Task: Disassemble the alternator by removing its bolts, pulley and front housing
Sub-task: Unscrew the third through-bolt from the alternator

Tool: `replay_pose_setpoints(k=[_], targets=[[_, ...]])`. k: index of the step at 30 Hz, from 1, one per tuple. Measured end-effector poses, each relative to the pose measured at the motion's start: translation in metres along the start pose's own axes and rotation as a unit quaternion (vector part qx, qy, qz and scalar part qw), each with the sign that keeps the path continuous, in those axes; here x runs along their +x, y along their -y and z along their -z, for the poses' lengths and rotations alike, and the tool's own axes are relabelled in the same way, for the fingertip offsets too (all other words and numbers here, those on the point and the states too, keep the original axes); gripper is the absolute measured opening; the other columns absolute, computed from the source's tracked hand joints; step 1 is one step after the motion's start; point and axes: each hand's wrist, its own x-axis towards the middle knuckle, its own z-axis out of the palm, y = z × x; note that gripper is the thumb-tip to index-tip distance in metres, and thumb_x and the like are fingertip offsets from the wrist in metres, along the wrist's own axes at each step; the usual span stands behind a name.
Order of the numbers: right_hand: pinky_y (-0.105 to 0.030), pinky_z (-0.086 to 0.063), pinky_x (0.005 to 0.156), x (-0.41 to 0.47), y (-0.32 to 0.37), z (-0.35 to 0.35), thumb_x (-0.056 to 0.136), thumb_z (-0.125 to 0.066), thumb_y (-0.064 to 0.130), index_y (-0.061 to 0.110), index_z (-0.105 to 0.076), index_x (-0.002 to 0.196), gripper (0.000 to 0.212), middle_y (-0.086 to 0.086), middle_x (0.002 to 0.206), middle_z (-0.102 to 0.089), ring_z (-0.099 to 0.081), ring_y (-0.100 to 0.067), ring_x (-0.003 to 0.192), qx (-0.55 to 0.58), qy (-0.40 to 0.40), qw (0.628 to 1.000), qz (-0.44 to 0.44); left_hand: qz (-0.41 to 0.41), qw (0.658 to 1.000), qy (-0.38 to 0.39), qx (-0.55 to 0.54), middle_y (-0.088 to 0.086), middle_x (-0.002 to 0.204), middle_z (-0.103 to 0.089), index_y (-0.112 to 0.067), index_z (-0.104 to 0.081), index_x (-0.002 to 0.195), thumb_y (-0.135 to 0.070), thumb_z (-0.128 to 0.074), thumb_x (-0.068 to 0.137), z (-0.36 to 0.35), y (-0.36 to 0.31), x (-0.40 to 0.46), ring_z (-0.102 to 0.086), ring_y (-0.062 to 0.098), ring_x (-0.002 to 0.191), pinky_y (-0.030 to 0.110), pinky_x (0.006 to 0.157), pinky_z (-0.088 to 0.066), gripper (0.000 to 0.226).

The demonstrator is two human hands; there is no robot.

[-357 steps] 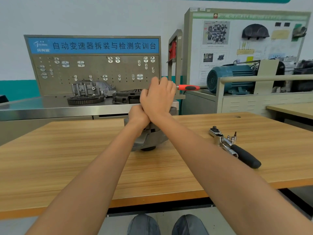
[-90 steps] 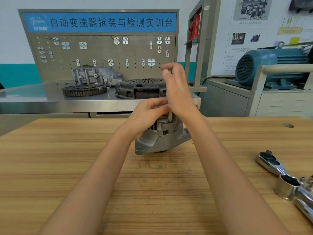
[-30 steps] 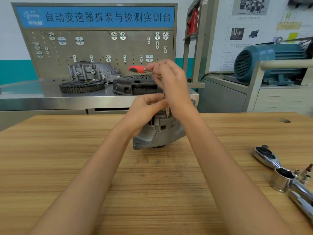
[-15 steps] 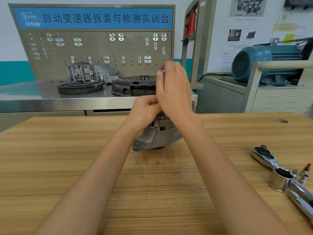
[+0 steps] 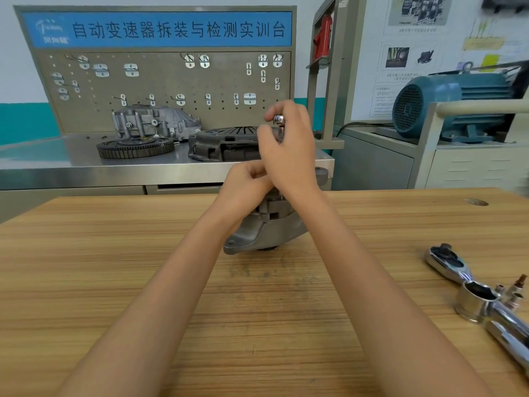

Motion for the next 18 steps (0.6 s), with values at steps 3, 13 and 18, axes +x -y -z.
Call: replay_pose_setpoints(k=[3, 13, 18], targets=[[-0.028, -0.047, 0.088, 0.004, 0.002, 0.005, 0.089, -0.046, 0.002, 0.019, -0.051, 0.077, 0.022, -0.001, 0.094, -0.051, -0.051, -0.012, 0.088, 0.187, 0.04, 0.978, -0.089, -0.006, 0.999, 0.023, -0.025, -0.004, 0.086, -0.075, -0.012, -0.072, 0.096, -0.01, -0.059, 0.091, 0.002, 0.001, 0.001, -0.069, 0.007, 0.087, 0.017, 0.079, -0.053, 0.014], [-0.03, -0.04, 0.083, -0.008, 0.002, -0.004, 0.083, -0.048, 0.015, 0.011, -0.054, 0.106, 0.024, -0.002, 0.108, -0.053, -0.05, -0.013, 0.096, -0.227, -0.041, 0.972, 0.045, 0.009, 0.998, -0.055, 0.01, -0.015, 0.04, -0.056, -0.016, -0.056, 0.062, 0.007, -0.05, 0.087, -0.002, 0.001, 0.003, -0.05, -0.006, 0.038, 0.009, 0.038, -0.036, 0.035], [-0.036, -0.03, 0.106, -0.008, 0.005, -0.009, 0.083, -0.046, 0.018, 0.008, -0.053, 0.112, 0.032, -0.007, 0.115, -0.053, -0.045, -0.022, 0.117, -0.288, -0.047, 0.956, 0.043, 0.007, 0.996, -0.086, 0.013, -0.015, 0.045, -0.056, -0.023, -0.055, 0.068, -0.002, -0.052, 0.091, -0.004, 0.002, 0.007, -0.047, -0.009, 0.04, 0.009, 0.038, -0.036, 0.03]])
